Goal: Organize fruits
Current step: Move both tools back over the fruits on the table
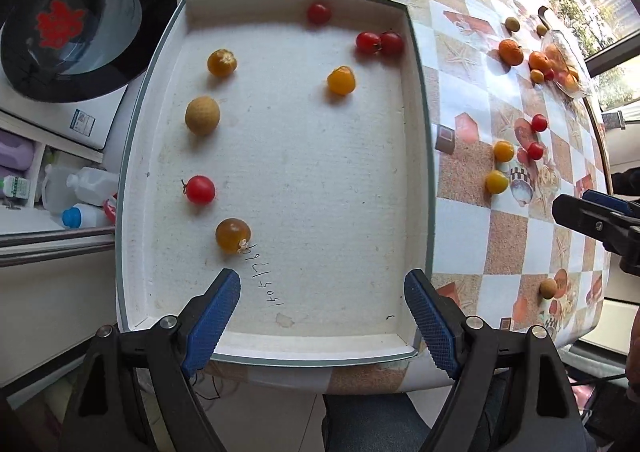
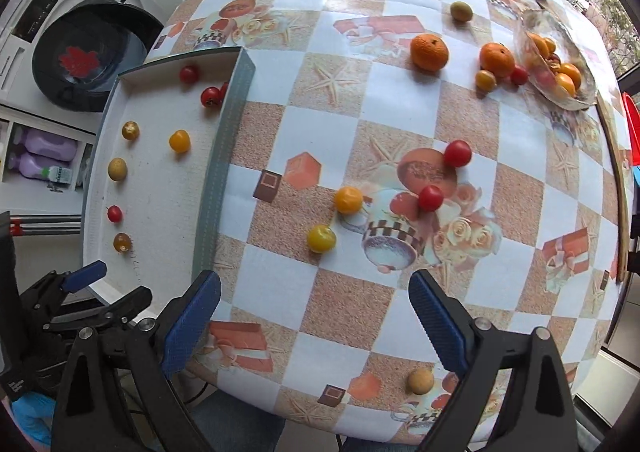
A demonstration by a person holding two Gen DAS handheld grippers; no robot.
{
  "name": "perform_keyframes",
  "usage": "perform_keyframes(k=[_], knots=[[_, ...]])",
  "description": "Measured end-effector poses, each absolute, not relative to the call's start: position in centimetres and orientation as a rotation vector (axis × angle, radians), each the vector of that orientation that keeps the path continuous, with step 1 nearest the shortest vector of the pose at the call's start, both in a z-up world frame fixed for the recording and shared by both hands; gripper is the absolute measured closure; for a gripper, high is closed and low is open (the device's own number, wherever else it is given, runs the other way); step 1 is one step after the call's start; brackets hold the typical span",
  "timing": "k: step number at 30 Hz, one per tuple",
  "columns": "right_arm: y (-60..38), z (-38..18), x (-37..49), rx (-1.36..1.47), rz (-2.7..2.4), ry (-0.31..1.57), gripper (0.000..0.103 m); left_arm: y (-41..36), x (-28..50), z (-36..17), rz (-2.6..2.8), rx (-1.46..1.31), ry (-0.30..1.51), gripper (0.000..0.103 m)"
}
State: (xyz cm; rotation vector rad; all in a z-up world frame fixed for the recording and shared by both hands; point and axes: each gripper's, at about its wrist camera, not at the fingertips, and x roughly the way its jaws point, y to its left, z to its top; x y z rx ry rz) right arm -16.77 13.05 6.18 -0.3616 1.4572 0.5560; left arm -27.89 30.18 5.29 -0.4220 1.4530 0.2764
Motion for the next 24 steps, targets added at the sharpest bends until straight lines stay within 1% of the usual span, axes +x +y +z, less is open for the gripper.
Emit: perform_keyframes(k=[5, 12, 17, 24], knots=[[6.2, 5.0, -16.3, -0.262, 0.414, 1.523, 0.007, 27.3, -25.3, 7.1, 0.183, -0.318, 1.436, 0.018], [-1.2, 3.9, -17.0, -0.145, 0.28, 1.571, 0.007, 23.4, -20.8, 7.4, 0.072, -0.242, 1.42, 0.018], [-3.6, 2.8, -18.1, -0.095, 0.253, 1.592, 0.007, 20.9, -18.0, 6.0, 0.033, -0.174, 1.425, 0.018], [-3.5, 1.9, -19.6, -0.08, 0.302, 1.58, 0.007, 18.7, -14.9, 3.8, 0.015, -0.11, 1.433, 0.018]])
